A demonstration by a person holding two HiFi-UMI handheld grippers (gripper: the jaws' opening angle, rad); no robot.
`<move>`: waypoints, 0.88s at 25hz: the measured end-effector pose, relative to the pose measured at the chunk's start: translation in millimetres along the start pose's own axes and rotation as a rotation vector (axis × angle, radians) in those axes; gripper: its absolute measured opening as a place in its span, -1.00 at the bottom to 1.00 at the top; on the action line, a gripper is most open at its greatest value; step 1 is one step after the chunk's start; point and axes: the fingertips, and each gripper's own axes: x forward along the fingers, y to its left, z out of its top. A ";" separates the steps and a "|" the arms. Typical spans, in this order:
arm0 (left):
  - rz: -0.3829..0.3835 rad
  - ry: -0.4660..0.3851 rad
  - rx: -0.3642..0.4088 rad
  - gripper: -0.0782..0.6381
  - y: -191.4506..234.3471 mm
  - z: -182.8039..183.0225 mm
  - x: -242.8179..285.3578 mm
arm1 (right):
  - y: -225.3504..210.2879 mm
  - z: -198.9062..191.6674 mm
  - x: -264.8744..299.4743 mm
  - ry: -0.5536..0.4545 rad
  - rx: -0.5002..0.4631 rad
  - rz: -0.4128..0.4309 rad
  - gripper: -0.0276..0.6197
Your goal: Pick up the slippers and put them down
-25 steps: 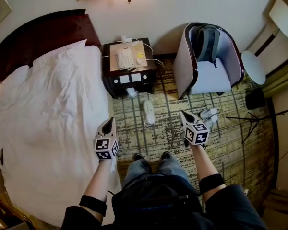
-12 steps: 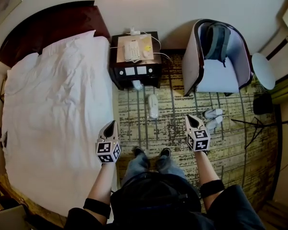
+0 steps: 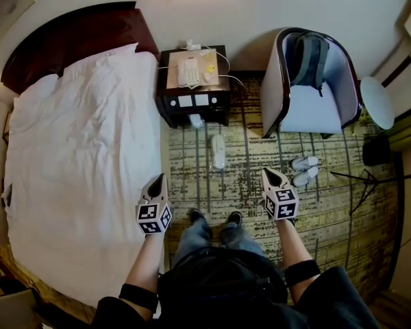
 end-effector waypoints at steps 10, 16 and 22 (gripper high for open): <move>0.010 0.003 -0.011 -0.78 -10.1 -3.5 0.1 | -3.0 -8.7 -4.1 0.008 0.005 0.015 -0.91; 0.007 0.011 -0.006 -0.78 -9.9 -6.0 0.8 | 2.4 -9.3 1.6 0.006 0.015 0.029 -0.91; 0.021 0.014 -0.009 -0.78 -7.4 -7.2 3.9 | 7.8 -9.5 7.0 0.012 0.012 0.054 -0.91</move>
